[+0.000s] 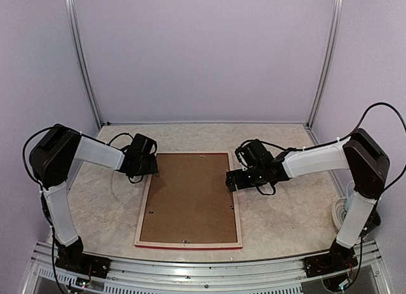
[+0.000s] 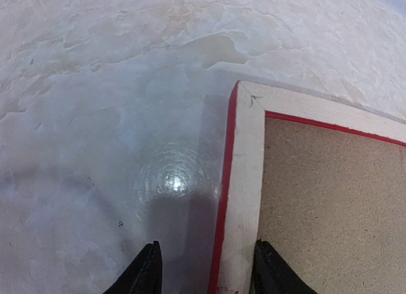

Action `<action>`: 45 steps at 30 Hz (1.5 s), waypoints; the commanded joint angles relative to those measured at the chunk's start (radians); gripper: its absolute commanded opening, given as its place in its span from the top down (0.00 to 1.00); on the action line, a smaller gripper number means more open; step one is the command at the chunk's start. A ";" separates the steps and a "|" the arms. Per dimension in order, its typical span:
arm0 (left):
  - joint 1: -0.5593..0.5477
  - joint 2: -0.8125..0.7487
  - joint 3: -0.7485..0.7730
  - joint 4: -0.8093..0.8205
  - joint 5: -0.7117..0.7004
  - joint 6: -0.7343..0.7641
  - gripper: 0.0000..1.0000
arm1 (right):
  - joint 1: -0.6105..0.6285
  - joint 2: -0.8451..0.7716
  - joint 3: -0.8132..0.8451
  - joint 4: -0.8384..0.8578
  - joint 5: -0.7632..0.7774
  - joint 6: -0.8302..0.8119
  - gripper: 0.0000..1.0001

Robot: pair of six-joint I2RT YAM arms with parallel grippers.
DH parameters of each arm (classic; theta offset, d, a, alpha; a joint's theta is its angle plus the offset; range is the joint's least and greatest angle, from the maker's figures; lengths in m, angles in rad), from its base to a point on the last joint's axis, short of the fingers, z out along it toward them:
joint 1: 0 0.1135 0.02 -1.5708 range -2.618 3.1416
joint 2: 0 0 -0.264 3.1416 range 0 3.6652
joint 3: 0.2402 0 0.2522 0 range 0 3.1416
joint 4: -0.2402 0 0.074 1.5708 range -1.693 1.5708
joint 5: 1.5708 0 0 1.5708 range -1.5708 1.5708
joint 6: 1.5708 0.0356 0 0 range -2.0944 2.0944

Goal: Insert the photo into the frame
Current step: Press the fastener onto the backboard.

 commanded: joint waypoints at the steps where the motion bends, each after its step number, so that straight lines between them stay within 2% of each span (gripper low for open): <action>1: 0.001 0.041 -0.011 -0.061 -0.001 0.009 0.56 | -0.001 0.015 -0.015 0.012 -0.002 -0.002 0.01; 5: -0.005 0.016 -0.050 -0.043 0.023 -0.001 0.61 | -0.005 0.015 -0.017 0.015 -0.006 -0.002 0.01; 21: -0.122 -0.054 -0.207 0.045 0.060 -0.045 0.66 | -0.050 -0.065 -0.074 0.052 -0.090 0.015 0.01; 28: -0.132 -0.091 -0.264 0.070 0.068 -0.062 0.74 | -0.053 -0.094 -0.099 0.060 -0.103 0.027 0.01; 35: -0.149 -0.131 -0.286 0.070 0.066 -0.063 0.74 | -0.053 -0.116 -0.121 0.072 -0.114 0.037 0.01; 45: -0.137 -0.220 -0.240 0.017 0.003 -0.056 0.64 | -0.052 -0.114 -0.160 0.098 -0.128 0.045 0.01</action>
